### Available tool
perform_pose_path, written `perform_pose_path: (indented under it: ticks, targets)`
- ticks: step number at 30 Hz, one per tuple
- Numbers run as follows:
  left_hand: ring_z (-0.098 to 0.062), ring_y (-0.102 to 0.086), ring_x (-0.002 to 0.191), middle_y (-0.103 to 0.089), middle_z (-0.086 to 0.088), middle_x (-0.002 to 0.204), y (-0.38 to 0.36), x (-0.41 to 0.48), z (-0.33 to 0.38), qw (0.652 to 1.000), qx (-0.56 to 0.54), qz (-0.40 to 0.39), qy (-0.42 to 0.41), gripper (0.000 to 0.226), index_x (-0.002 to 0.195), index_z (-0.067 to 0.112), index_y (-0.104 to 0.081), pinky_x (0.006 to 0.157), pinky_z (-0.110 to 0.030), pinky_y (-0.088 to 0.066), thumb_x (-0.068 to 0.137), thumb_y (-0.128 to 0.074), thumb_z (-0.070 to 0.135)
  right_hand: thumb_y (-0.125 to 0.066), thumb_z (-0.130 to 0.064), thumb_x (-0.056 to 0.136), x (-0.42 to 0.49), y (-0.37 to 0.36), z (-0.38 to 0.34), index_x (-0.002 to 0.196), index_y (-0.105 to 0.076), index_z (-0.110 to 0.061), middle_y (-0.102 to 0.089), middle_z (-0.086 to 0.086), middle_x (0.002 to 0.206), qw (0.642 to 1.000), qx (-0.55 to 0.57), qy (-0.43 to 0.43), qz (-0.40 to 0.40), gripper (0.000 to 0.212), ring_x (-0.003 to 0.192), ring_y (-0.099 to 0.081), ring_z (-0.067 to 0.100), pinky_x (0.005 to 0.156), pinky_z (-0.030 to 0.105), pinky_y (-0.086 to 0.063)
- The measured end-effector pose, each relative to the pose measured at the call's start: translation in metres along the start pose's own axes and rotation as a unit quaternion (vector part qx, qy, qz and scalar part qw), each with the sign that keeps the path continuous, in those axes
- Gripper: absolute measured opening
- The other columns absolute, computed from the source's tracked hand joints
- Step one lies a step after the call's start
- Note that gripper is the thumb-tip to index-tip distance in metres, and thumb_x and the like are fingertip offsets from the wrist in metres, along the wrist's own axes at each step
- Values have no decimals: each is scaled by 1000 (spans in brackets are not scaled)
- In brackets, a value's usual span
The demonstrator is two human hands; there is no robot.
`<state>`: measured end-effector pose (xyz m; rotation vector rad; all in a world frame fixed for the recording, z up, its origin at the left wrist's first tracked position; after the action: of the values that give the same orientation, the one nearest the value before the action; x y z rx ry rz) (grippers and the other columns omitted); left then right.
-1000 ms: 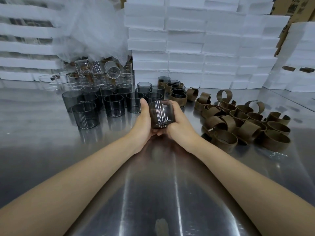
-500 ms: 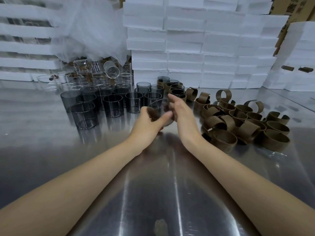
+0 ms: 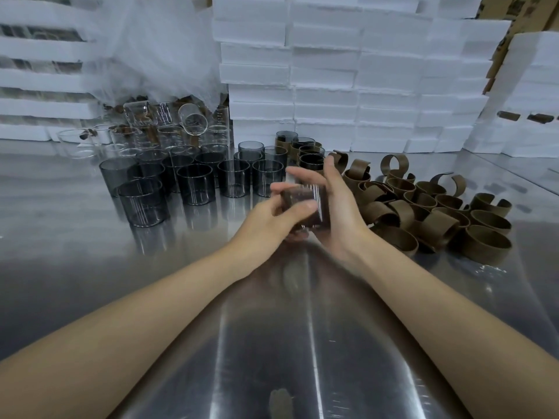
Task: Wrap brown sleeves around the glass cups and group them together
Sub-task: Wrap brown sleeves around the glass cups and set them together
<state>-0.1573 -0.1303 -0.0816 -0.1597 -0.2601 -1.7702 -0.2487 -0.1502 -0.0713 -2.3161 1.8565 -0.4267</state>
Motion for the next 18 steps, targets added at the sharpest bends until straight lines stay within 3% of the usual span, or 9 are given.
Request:
perform_pose_path:
  ticks: [3, 5, 7, 9, 11, 13, 14, 16, 18]
  targets:
    - [-15, -70, 90, -73, -4, 101, 9, 8, -5, 990, -124, 62, 19, 24, 115, 14, -61, 73, -25, -55, 98, -54, 29, -32, -47, 101, 1, -6, -2, 127, -56, -12, -64, 14, 124, 999, -3, 38, -10, 50, 115, -61, 28, 102, 53, -44]
    - [-16, -70, 91, -71, -10, 107, 19, 11, -5, 985, -145, 94, 24, 32, 121, 11, -59, 71, -25, -55, 101, -46, 33, -52, -35, 97, 0, -15, 1, 137, -46, -14, -57, 13, 135, 997, -37, 41, -49, 46, 123, -56, 28, 105, 49, -44]
    - [-14, -70, 87, -75, -5, 97, 31, 13, -8, 980, -156, 112, 40, 38, 107, 18, -66, 67, -24, -54, 103, -37, 42, -68, -17, 83, -1, -20, 5, 140, -42, -18, -55, 10, 137, 994, -70, 37, -81, 62, 124, -55, 26, 105, 42, -46]
    - [-20, -70, 97, -76, -5, 95, 36, 12, -12, 977, -161, 125, 65, 47, 99, 23, -67, 78, -31, -56, 104, -27, 48, -72, 2, 80, -1, -17, 5, 139, -43, -17, -56, 10, 135, 990, -110, 55, -67, 69, 122, -57, 24, 105, 40, -46]
    - [-24, -60, 120, -69, -9, 121, 41, 11, -10, 988, -40, 141, 48, 59, 119, 25, -63, 103, -41, -46, 100, -17, 57, -72, 11, 76, -2, -11, 2, 138, -44, -13, -56, 10, 133, 985, -150, 80, -28, 72, 121, -57, 21, 100, 31, -50]
    - [-11, -33, 141, -37, -1, 155, 36, 4, 10, 978, 154, 136, -34, 72, 149, 22, -36, 118, -33, -24, 92, -16, 61, -74, 12, 74, -4, -8, -2, 133, -46, -12, -56, 11, 131, 983, -158, 97, 0, 70, 115, -60, 17, 93, 25, -52]
    - [-5, -21, 144, -21, 2, 161, 29, -1, 23, 965, 215, 120, -94, 70, 154, 18, -24, 120, -29, -17, 96, -18, 57, -74, 11, 74, -4, -4, -4, 131, -48, -12, -57, 10, 127, 980, -168, 106, 12, 66, 109, -62, 13, 90, 23, -53]
    - [-10, -6, 149, -10, 0, 163, 10, -9, 43, 911, 351, 77, -200, 58, 153, 11, -26, 122, -29, -8, 104, -23, 42, -72, 10, 77, -4, -2, -8, 127, -49, -10, -59, 6, 118, 969, -216, 120, 28, 58, 94, -63, -1, 82, 17, -53]
    - [-17, -2, 151, -14, -1, 163, -9, -14, 46, 844, 480, 34, -238, 55, 149, 11, -37, 123, -36, -1, 105, -22, 40, -61, 13, 85, -3, -5, -7, 126, -48, 0, -59, 5, 106, 964, -229, 133, 14, 45, 80, -62, -11, 71, 9, -49]
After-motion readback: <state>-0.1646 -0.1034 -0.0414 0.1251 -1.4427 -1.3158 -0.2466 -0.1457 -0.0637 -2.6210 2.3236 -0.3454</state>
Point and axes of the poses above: each hand's wrist, its own x-axis towards the middle knuckle, its own y-axis out of the back of the hand, z = x × y, the point moved 9 cm from there along x, towards the middle knuckle
